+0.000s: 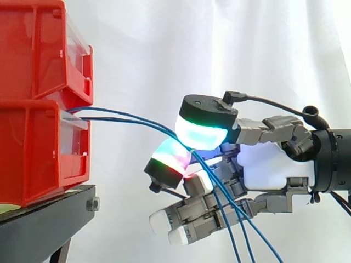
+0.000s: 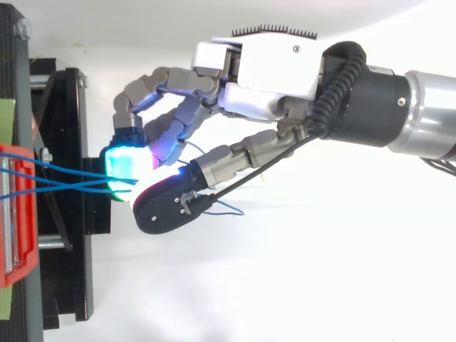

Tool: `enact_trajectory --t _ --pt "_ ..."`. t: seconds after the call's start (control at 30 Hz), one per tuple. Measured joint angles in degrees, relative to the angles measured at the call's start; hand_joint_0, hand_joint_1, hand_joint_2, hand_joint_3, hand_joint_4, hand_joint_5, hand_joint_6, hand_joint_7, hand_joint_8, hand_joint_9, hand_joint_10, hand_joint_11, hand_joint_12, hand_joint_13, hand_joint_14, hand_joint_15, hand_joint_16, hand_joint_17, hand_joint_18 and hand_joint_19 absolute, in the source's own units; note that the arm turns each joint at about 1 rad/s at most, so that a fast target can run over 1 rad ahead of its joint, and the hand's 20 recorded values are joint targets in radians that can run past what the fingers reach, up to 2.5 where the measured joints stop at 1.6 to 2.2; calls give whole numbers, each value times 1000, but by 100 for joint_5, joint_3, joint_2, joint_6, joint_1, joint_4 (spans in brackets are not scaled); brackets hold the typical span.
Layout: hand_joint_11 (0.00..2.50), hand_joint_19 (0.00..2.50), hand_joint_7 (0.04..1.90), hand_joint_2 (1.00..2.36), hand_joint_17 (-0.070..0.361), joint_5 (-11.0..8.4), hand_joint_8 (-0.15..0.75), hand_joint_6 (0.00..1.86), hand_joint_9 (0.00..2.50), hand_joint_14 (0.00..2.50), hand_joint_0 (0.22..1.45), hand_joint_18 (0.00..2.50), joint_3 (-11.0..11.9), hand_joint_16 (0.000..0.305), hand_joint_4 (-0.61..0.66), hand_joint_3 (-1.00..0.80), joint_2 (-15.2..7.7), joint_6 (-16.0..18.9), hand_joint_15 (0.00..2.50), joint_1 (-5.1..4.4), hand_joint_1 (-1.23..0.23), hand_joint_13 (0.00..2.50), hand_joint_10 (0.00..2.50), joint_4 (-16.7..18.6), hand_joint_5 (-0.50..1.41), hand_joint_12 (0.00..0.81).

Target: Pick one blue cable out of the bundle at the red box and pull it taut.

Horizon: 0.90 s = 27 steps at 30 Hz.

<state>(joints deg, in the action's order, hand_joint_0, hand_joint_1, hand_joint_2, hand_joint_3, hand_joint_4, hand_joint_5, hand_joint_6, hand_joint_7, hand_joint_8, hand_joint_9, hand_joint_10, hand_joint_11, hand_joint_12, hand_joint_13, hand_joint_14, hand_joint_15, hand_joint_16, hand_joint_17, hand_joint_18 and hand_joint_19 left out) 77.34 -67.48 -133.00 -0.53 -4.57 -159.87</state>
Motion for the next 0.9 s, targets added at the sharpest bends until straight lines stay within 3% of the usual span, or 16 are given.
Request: enact_trajectory --t 0.17,0.43,0.9 --pt "1093 261 1047 1014 145 -2 367 773 1079 13 596 468 1 64 195 -132 1 -5 329 0 -778 612 16 3 -114 404" --pt "1381 270 1020 1015 143 -3 366 782 1236 13 602 474 1 64 231 -160 -2 -8 373 0 -777 661 9 8 -121 404" --pt "1496 259 1030 1019 132 -10 346 837 1177 16 637 464 23 58 194 -157 1 10 388 0 -888 663 7 -7 -155 385"
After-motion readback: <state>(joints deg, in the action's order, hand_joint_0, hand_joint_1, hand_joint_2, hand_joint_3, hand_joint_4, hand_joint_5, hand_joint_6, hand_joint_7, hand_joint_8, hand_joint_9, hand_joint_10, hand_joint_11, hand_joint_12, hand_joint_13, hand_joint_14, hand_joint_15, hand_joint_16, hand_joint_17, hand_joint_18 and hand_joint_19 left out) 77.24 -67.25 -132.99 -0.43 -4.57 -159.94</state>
